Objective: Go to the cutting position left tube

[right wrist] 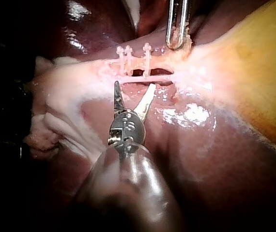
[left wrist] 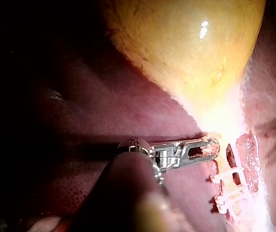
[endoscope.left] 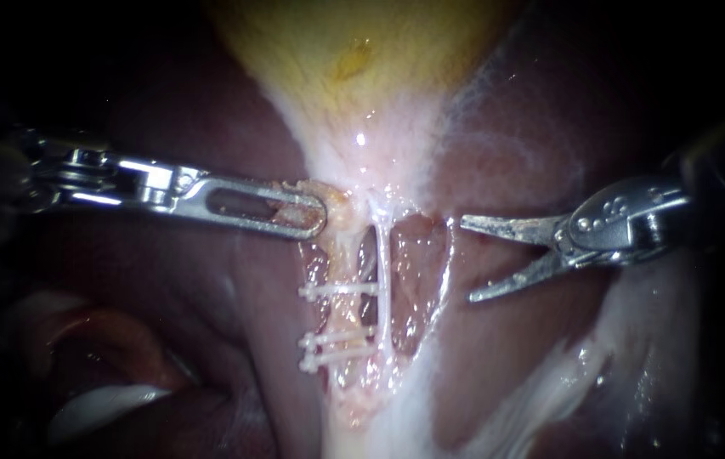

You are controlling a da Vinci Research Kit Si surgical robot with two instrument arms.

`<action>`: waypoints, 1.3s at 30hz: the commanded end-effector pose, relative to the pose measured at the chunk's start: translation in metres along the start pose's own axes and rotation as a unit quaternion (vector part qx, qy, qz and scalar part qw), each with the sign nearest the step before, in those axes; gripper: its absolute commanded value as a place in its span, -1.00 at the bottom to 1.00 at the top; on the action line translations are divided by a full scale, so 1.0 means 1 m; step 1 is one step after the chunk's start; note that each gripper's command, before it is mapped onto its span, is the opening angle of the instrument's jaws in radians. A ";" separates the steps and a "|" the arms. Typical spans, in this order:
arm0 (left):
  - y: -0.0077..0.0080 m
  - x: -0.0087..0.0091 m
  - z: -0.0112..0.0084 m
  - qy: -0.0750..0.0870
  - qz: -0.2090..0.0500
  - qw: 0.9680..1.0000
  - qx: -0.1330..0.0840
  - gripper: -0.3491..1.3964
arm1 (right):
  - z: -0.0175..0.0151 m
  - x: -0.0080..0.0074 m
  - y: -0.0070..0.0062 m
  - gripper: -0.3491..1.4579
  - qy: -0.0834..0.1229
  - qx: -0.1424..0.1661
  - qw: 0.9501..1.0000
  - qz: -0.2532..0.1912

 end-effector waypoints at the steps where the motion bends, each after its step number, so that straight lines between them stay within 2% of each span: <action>1: 0.0000 0.0000 -0.0001 0.000 0.000 1.000 0.000 -1.00 | 0.0000 0.0000 0.0000 0.96 0.000 0.000 1.000 0.000; 6: -0.0002 0.0000 -0.0008 0.002 0.000 1.000 0.002 -1.00 | 0.0000 0.0000 0.0000 0.96 0.001 0.002 1.000 0.000; 13: -0.0016 -0.0005 -0.0032 0.005 -0.004 1.000 0.004 -1.00 | 0.0001 0.0000 0.0000 0.96 0.000 0.002 1.000 0.000; 24: -0.0047 -0.0026 -0.0077 -0.014 -0.019 1.000 0.013 -1.00 | 0.0002 0.0001 0.0000 0.98 0.000 0.001 1.000 0.000; 33: -0.0050 -0.0023 -0.0080 -0.015 -0.020 1.000 0.014 -1.00 | 0.0005 0.0002 -0.0001 0.98 0.001 0.003 1.000 0.000; 39: -0.0050 -0.0022 -0.0079 -0.015 -0.020 1.000 0.014 -1.00 | 0.0020 0.0001 -0.0006 0.98 0.005 0.014 1.000 0.013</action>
